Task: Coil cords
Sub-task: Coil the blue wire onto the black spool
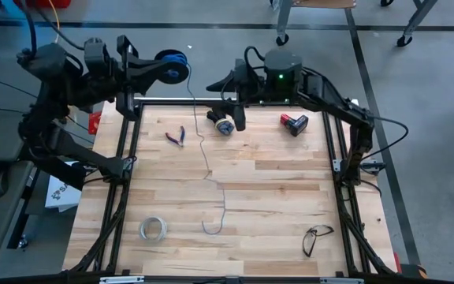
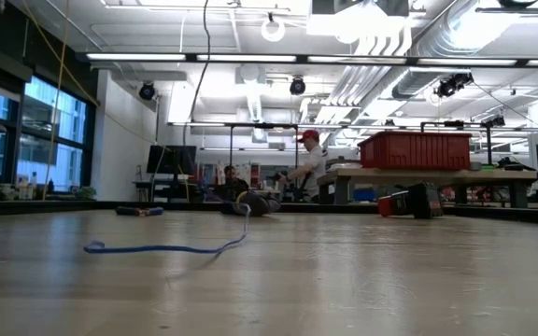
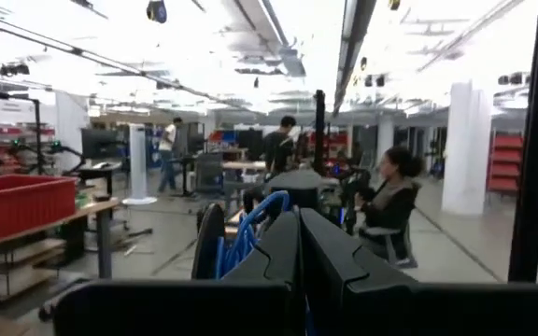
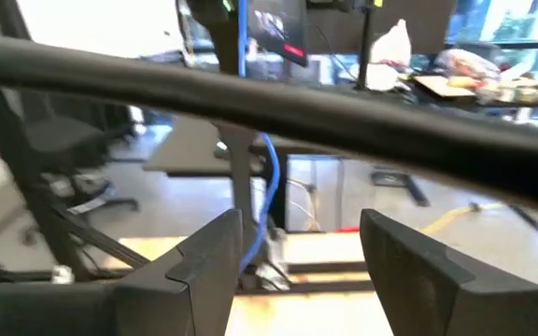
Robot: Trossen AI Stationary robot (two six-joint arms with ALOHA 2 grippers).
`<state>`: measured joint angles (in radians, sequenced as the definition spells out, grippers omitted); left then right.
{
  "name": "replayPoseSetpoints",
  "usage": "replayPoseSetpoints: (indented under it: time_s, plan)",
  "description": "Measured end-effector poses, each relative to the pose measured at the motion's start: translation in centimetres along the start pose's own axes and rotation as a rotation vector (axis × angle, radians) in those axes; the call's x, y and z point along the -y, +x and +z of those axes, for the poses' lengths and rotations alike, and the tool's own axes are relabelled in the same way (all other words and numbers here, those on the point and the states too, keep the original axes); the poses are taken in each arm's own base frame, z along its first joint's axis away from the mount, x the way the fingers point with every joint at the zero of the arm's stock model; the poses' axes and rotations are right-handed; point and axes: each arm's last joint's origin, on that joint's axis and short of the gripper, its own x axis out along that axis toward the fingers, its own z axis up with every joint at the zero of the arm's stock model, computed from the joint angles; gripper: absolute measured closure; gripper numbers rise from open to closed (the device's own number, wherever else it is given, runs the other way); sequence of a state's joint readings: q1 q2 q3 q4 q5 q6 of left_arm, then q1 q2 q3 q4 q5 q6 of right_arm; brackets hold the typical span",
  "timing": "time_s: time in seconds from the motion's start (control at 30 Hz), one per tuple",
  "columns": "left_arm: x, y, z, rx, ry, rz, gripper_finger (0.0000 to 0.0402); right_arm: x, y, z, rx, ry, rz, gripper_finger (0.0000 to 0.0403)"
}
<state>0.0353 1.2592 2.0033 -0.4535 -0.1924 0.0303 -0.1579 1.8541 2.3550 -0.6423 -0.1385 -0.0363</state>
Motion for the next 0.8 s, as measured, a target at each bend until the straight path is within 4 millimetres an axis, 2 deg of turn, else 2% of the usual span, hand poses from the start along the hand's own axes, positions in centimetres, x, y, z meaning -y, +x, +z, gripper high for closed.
replayPoseSetpoints:
  time_s: [0.2,0.47,0.6,0.8]
  plan:
    - [0.0,0.9,0.2,0.065,-0.012,0.013,0.0401,0.1,0.2,0.6,0.07,0.032,0.085,0.0192]
    - [0.6,2.5,-1.1,0.007,-0.071,-0.083,0.0401,0.0,0.5,0.2,0.043,0.048,0.15,0.0192]
    - [0.7,3.0,-1.4,0.002,-0.071,-0.093,0.0401,0.1,0.5,-0.2,0.008,0.025,0.136,0.0192]
    - [0.6,2.7,-0.7,0.066,-0.114,-0.086,0.0401,0.3,0.5,-0.4,-0.01,0.033,0.074,0.0192]
